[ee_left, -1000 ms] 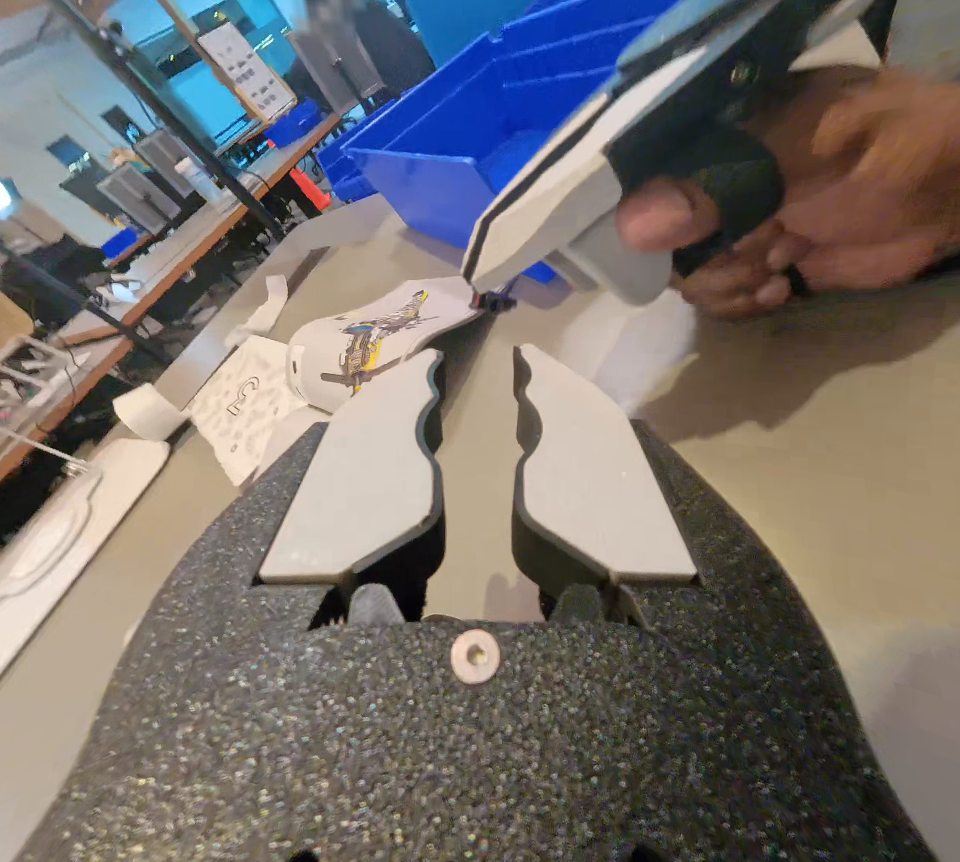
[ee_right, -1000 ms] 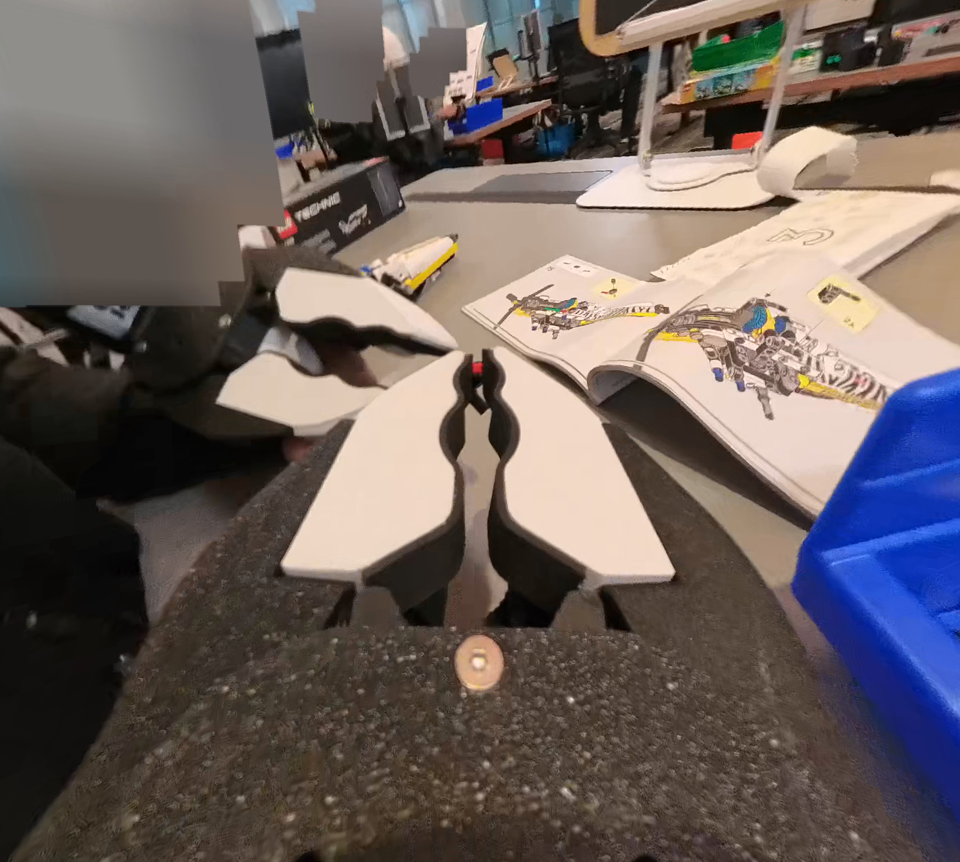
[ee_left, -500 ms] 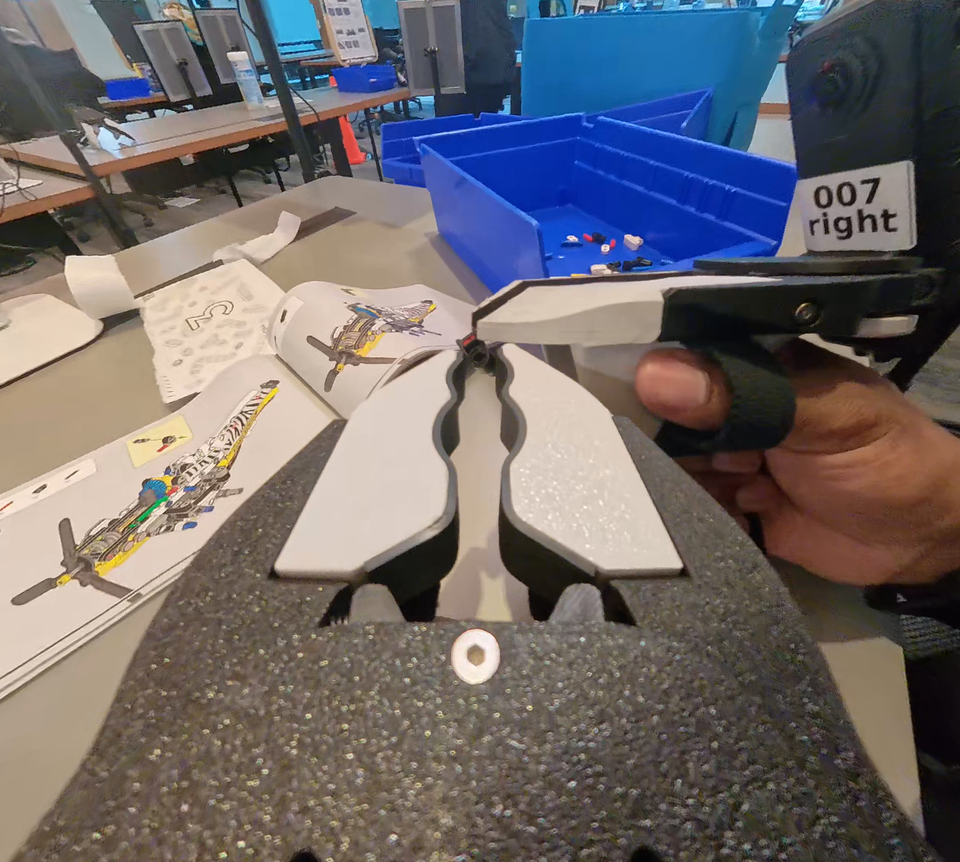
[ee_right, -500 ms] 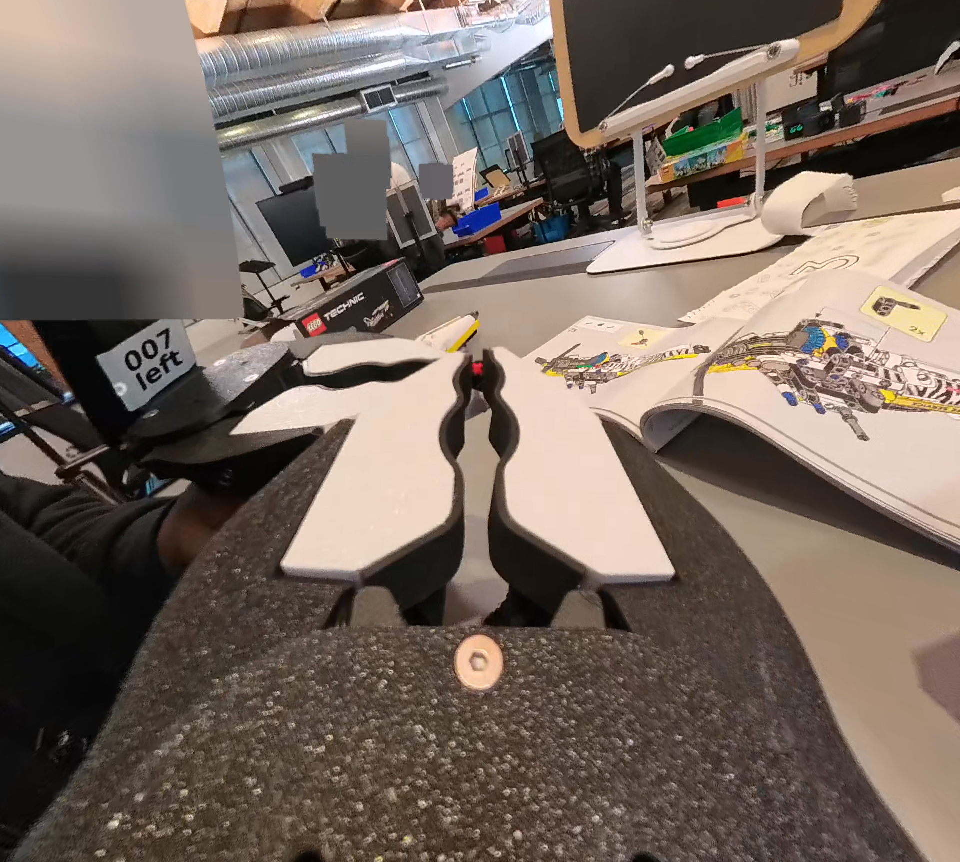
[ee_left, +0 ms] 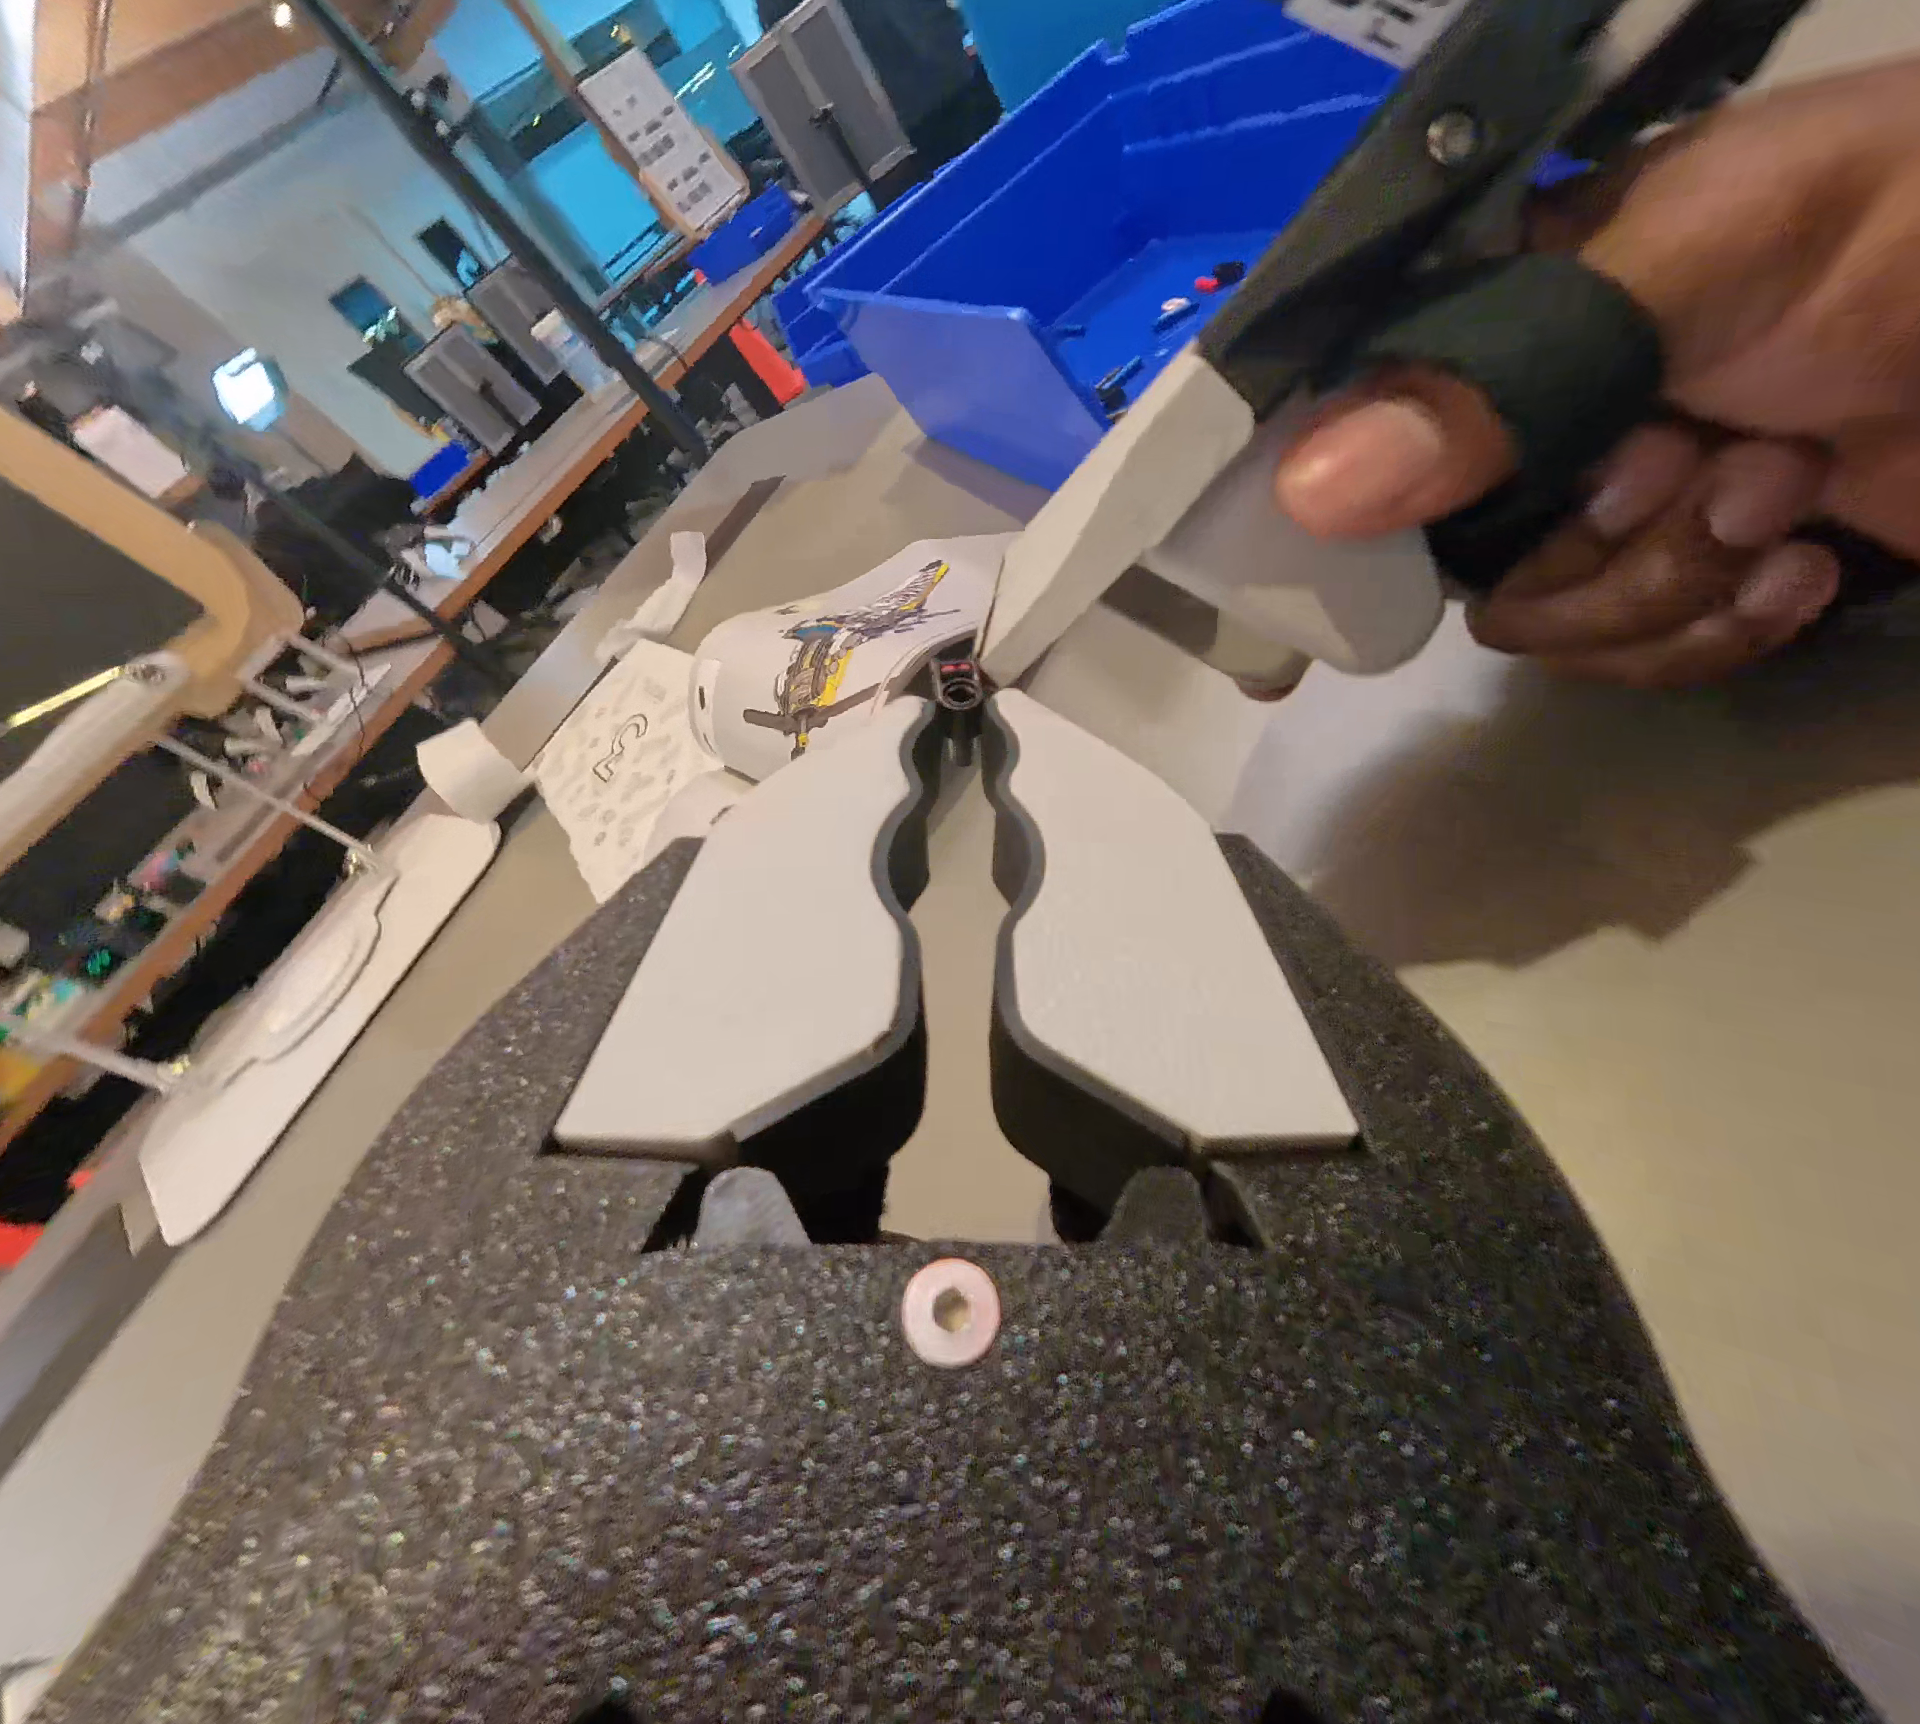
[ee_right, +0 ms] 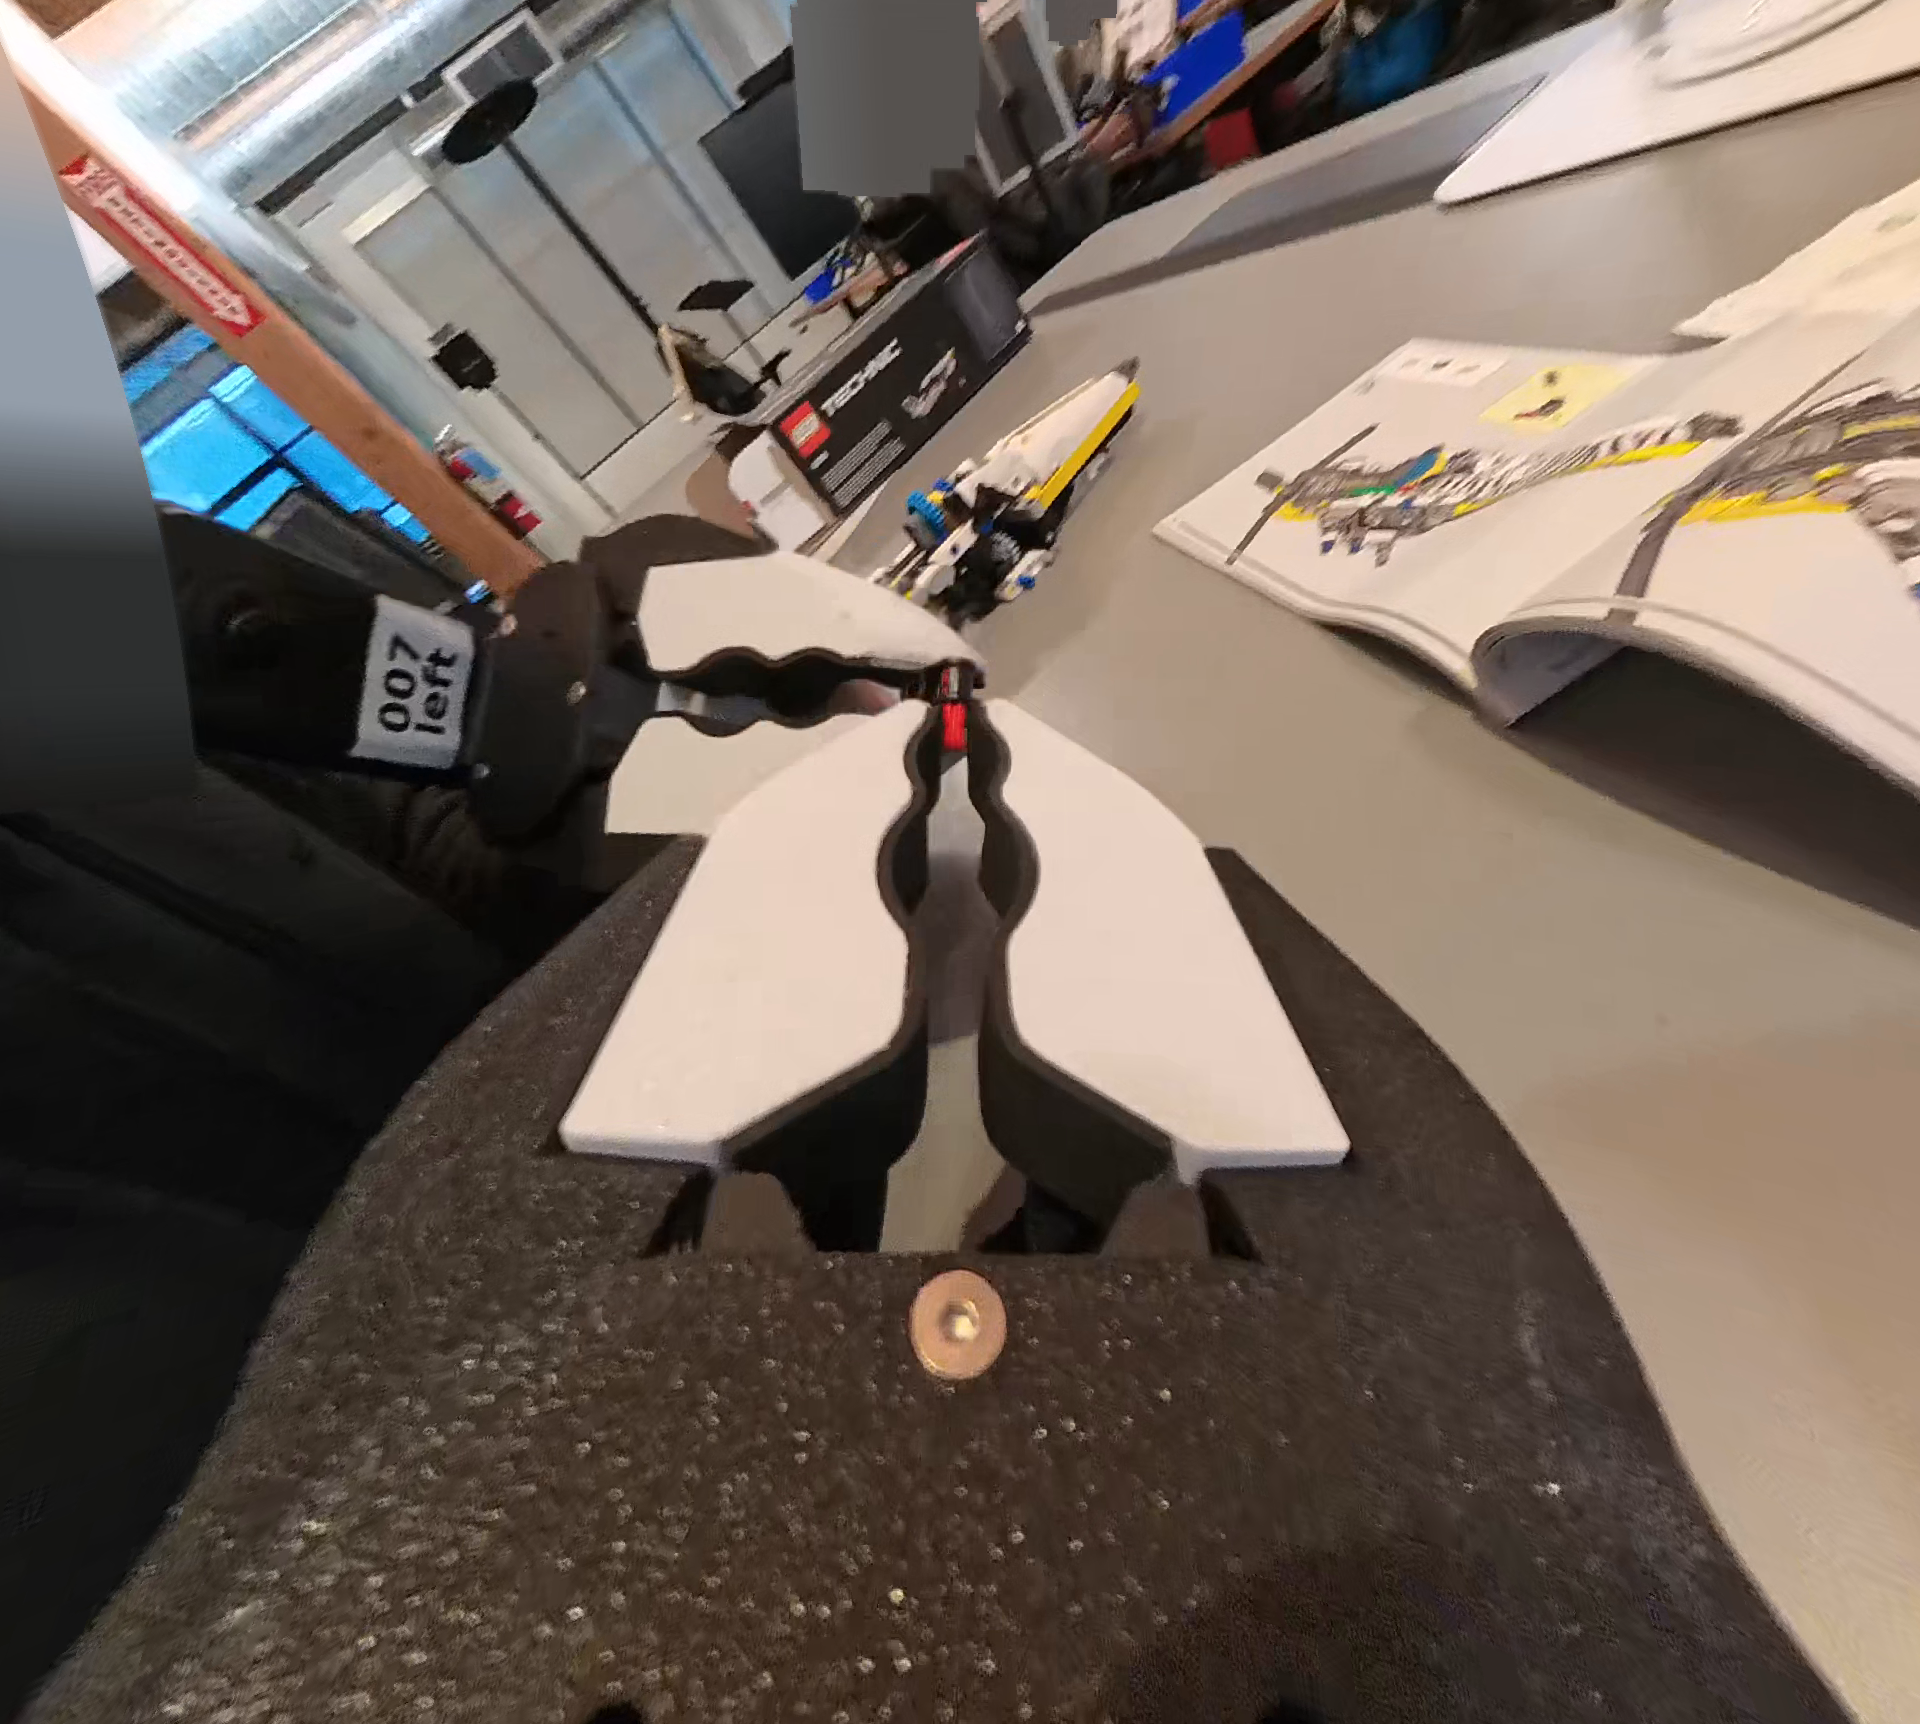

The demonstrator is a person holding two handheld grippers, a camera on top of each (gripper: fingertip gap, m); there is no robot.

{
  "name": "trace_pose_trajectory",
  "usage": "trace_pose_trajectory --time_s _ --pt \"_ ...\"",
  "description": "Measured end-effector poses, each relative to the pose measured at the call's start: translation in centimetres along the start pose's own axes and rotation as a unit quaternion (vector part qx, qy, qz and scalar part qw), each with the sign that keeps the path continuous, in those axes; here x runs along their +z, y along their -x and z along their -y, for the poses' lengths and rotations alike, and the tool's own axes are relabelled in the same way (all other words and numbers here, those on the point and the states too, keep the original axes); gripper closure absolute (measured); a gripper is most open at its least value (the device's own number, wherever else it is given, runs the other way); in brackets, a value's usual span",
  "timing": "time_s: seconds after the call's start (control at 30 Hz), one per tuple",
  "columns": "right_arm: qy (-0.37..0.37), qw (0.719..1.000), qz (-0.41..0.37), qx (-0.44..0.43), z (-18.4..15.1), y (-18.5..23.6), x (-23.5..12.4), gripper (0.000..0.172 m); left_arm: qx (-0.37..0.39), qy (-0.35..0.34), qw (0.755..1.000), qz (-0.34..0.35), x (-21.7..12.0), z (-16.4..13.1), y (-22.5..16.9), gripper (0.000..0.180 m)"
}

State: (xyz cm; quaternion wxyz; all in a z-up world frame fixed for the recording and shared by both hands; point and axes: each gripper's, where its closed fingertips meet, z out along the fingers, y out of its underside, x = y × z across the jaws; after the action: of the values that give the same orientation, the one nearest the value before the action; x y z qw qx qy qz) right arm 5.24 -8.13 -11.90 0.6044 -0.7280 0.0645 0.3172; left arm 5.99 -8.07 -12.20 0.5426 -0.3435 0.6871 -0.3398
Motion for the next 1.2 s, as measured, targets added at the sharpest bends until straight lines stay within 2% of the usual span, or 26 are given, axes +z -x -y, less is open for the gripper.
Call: trace_pose_trajectory --time_s 0.13,0.2,0.33,0.4,0.63,0.77,1.03,1.2 --pt "0.037 0.999 0.012 0.032 -0.9 0.0 0.2 0.168 0.036 0.001 0.999 -0.020 -0.4 -0.5 -0.3 0.172" --pt "0.052 0.998 -0.010 0.030 -1.2 0.0 0.4 0.168 -0.006 0.001 1.000 -0.030 -0.5 -0.9 -0.4 0.172" --pt "0.073 0.990 -0.113 -0.040 -1.7 -0.4 0.8 0.168 -0.119 0.010 0.992 -0.045 -0.6 -1.8 -0.5 0.172" --pt "0.072 0.986 -0.140 -0.046 -2.0 -0.7 0.8 0.168 -0.143 0.016 0.988 -0.051 -0.6 -2.1 -0.7 0.172" --pt "0.060 0.967 -0.237 -0.066 -2.3 -1.4 0.2 0.168 -0.145 0.041 0.987 -0.050 0.0 -2.6 -1.2 0.172" --pt "0.057 0.960 -0.263 -0.081 -2.4 -1.6 0.2 0.168 -0.146 0.050 0.987 -0.046 0.1 -2.8 -1.2 0.172" --pt "0.060 0.960 -0.260 -0.078 -2.5 -1.7 0.4 0.168 -0.182 0.055 0.980 -0.061 0.1 -3.0 -1.1 0.172" --pt "0.061 0.979 -0.173 -0.092 -2.4 -1.3 0.4 0.168 -0.133 0.050 0.989 -0.040 -0.2 -2.7 -1.2 0.173"
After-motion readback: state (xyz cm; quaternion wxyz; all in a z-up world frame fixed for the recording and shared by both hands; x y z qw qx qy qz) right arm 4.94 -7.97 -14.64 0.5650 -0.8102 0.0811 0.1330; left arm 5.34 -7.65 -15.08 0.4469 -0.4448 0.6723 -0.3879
